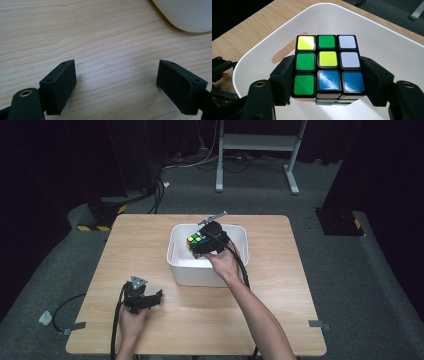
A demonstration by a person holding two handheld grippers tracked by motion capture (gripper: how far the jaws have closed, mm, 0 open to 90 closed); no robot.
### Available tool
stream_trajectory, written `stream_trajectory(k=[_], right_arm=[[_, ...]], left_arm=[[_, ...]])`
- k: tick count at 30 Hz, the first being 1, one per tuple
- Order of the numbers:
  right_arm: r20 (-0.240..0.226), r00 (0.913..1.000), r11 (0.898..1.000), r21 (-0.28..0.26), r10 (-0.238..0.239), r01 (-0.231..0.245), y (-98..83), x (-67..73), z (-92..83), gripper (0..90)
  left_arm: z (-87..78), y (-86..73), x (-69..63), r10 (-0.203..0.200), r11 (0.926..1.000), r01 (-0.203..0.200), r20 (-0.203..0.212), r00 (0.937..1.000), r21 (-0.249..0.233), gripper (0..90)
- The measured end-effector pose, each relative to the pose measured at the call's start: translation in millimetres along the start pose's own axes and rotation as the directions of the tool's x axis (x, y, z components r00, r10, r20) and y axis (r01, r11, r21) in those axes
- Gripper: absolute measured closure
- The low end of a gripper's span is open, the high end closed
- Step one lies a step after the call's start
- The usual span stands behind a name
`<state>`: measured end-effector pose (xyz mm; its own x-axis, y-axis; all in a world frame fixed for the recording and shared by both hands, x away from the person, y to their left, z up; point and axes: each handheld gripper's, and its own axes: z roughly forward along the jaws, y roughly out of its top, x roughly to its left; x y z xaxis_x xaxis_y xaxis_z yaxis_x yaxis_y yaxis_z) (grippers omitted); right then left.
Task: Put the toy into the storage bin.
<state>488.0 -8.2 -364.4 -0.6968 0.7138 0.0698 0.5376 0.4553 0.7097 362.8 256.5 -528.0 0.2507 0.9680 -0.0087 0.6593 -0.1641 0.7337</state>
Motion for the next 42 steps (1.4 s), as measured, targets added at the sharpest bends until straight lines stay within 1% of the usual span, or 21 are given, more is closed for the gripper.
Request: stream_trajectory(k=[5,12,14,20,29,42], right_arm=[[-0.011,0.9999,1.0,0.0,-0.008,0.008,-0.1,3.6,1.5,34.0],[-0.03,0.9993,1.0,-0.007,-0.02,0.02,-1.1,8.6,-0.7,34.0],[-0.039,0.9991,1.0,-0.008,-0.016,0.016,-2.5,10.4,-1.7,34.0],[-0.038,0.9992,1.0,-0.003,-0.011,0.011,-7.5,14.6,-2.8,34.0],[-0.038,0.9991,1.0,-0.009,-0.02,0.02,-14.7,19.5,-6.1,34.0],[-0.046,0.9988,1.0,-0.006,-0.018,0.018,-19.2,25.6,-2.3,34.0]], left_arm=[[0.0,-0.1,0.0,0.0,1.0,0.0,0.0,1.0,0.0,16.4],[0.0,0.0,0.0,0.0,1.0,0.0,-0.001,1.0,0.0,16.4],[0.0,0.0,-0.1,0.0,1.0,0.0,-0.001,1.0,0.0,16.4],[0.1,0.0,-0.2,0.0,1.0,0.0,-0.001,1.0,0.0,16.4],[0.1,0.0,-0.3,0.002,1.0,-0.002,-0.002,1.0,0.001,16.4],[0.1,0.0,-0.4,0.002,1.0,-0.002,-0.002,1.0,0.001,16.4]])
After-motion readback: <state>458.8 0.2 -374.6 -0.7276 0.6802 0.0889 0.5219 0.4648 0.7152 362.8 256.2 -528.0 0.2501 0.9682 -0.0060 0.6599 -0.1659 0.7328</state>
